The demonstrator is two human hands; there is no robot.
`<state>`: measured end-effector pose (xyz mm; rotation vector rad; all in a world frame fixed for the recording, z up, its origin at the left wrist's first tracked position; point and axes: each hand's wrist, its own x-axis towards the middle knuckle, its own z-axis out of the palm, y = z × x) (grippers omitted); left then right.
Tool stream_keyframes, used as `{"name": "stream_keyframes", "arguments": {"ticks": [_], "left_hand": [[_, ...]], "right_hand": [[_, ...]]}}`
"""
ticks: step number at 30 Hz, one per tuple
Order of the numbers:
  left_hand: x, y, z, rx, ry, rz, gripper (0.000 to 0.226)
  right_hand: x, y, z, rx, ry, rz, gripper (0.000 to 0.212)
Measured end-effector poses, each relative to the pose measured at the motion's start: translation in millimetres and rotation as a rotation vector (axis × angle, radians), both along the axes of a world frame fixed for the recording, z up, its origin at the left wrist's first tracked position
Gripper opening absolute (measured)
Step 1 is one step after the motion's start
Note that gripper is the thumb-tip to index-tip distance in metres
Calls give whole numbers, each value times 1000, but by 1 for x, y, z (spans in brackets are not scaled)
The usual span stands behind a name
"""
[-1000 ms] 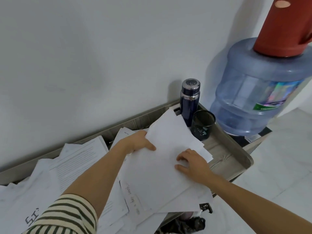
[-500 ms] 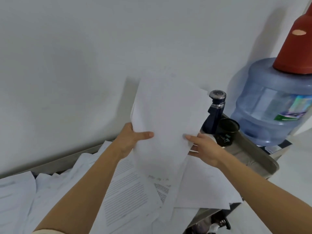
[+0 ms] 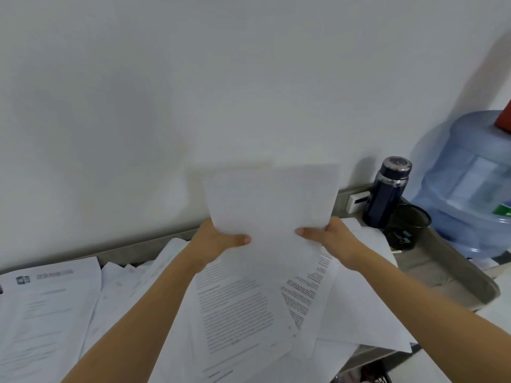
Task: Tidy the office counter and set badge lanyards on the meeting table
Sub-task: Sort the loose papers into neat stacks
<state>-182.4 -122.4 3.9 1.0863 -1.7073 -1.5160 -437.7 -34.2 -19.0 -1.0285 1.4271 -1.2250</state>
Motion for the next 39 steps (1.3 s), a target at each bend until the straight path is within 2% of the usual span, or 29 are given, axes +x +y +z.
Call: {"name": "stream_keyframes", "arguments": {"ticks": [2, 4, 7, 9, 11, 14, 16, 18, 20, 24, 26, 30, 34, 36, 39], "left_hand": [[4, -5, 8, 39, 77, 55, 46], [7, -2, 2, 104, 165, 21, 47], [2, 9, -31, 228, 168, -1, 46], [0, 8, -46, 297, 166, 118, 39], [1, -1, -52, 324, 193, 232, 35], [13, -10, -66, 387, 195, 339, 34], [24, -6, -87, 486, 136, 354, 34], [29, 6, -110, 563, 54, 353, 33], [29, 17, -129, 589, 9, 366, 36], [25, 25, -142, 537, -24, 402, 40], [25, 25, -142, 537, -27, 402, 37], [26, 25, -139, 527, -55, 396, 35], [32, 26, -139, 566, -62, 416, 36], [34, 25, -139, 574, -69, 410, 33], [33, 24, -139, 566, -74, 388, 30]], "right_hand": [[1, -5, 14, -59, -32, -13, 20], [0, -7, 11, -44, -44, 12, 22], [0, -2, -18, 153, 71, 132, 34], [-3, 3, -34, 254, 100, 187, 42], [-15, 3, -38, 248, 89, 1, 52], [-43, 6, -45, 316, 80, -512, 59], [-53, 13, -56, 452, -80, -605, 64], [-53, 19, -63, 523, -235, -557, 57], [-49, 18, -65, 534, -301, -485, 44], [-25, 7, -71, 567, -349, -363, 28], [-9, 3, -82, 592, -291, -305, 28], [0, -2, -86, 426, 31, -398, 28], [-29, -11, -26, 168, 314, -523, 9], [-47, -13, 13, 36, 304, -530, 6], [-62, -13, 62, -139, 178, -490, 13]]}}
